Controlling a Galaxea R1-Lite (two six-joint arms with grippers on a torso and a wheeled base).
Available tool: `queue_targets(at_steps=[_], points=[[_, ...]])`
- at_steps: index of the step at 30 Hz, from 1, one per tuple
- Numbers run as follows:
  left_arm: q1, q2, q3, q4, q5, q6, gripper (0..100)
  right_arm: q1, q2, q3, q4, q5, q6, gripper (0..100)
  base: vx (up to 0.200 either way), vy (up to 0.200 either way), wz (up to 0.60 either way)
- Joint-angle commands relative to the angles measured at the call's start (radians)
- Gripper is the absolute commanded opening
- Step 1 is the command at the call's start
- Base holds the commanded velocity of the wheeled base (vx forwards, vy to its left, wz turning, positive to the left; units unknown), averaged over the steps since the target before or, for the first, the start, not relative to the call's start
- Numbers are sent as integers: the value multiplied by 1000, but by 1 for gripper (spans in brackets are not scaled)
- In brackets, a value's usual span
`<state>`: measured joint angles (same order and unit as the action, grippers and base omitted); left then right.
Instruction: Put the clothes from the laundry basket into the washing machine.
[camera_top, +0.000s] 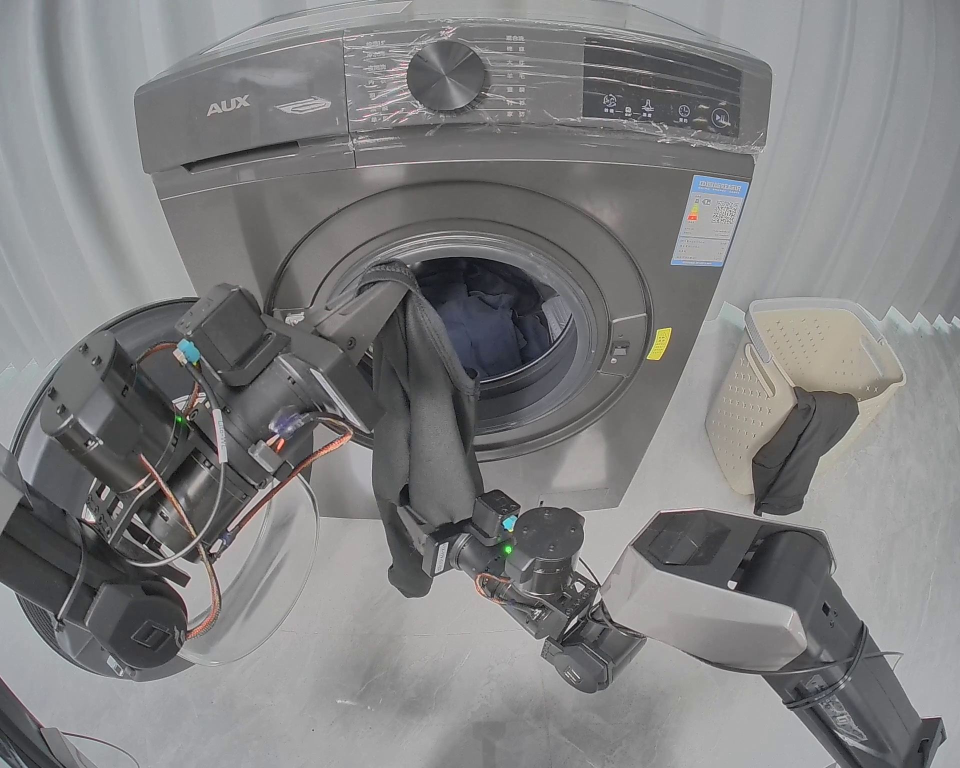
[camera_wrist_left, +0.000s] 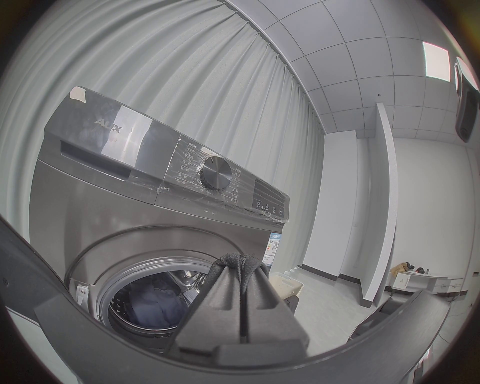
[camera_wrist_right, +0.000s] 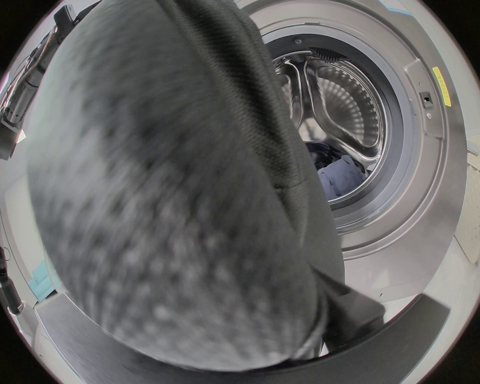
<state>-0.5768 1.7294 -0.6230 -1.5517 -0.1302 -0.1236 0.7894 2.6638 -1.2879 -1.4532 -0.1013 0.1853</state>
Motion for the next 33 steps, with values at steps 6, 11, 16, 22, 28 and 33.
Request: queue_targets(at_steps=[6, 11, 16, 22, 28, 33], points=[[15, 1, -3, 2, 1, -1, 0, -30, -45, 25, -15, -2, 5, 0, 0, 0, 0], [91, 15, -1, 2, -3, -2, 0, -88, -142, 139, -16, -3, 8, 0, 0, 0, 0], [149, 39, 11, 2, -3, -2, 0, -165, -242, 251, -30, 2, 11, 0, 0, 0, 0], [147, 70, 58, 2, -9, 7, 0, -202, -303, 272, -30, 6, 8, 0, 0, 0, 0], [130, 151, 147, 1, -19, 13, 0, -191, -354, 251, -29, 6, 8, 0, 0, 0, 0], [114, 210, 198, -1, -54, 16, 0, -183, -378, 231, -26, 2, 8, 0, 0, 0, 0]])
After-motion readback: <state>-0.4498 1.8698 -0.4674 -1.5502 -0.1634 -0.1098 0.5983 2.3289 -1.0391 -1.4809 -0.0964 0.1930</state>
